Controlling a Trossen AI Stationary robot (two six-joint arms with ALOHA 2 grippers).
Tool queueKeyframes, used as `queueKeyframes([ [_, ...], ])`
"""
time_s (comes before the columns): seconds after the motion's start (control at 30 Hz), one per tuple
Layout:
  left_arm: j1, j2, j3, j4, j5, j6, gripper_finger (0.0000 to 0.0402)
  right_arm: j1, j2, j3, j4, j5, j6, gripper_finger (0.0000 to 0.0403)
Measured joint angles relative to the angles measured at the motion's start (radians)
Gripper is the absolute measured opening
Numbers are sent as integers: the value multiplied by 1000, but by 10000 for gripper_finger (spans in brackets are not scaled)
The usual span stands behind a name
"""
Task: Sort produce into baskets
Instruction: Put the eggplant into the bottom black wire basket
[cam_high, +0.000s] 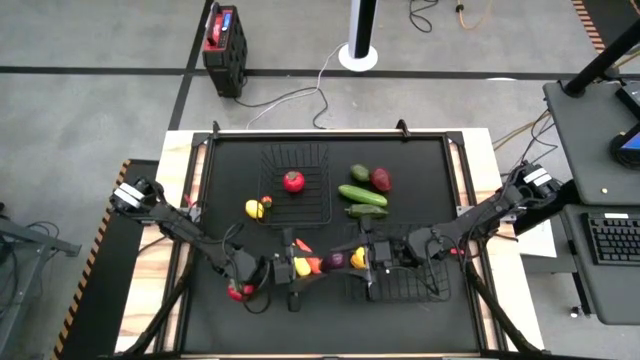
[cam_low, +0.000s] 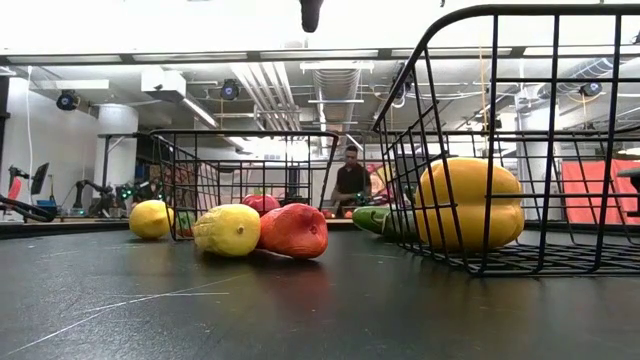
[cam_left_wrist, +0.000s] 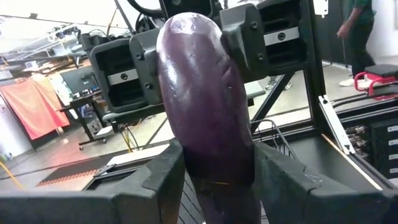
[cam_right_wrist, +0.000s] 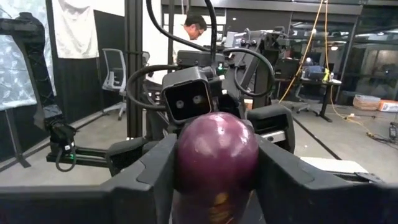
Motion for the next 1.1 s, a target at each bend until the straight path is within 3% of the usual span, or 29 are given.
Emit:
queueKeyframes([
  [0.23, -3, 0, 0, -4, -30, -60, 214, 0, -24, 14, -48, 1, 8, 167],
  [0.4, -33, -4, 0, -23, -101, -71, 261, 0, -81, 65, -243, 1, 67, 169],
  [0.57, -68, -25, 0, -38, -110, -119, 286, 0, -124, 176, -603, 1, 169, 169],
  [0.87, -132, -57, 3, -162, -256, -209, 288, 0, -119, 458, -1435, -5, 424, 169],
  [1.1, -168, -73, 22, -221, -294, -228, 288, 0, -118, 466, -1794, -62, 559, 169],
])
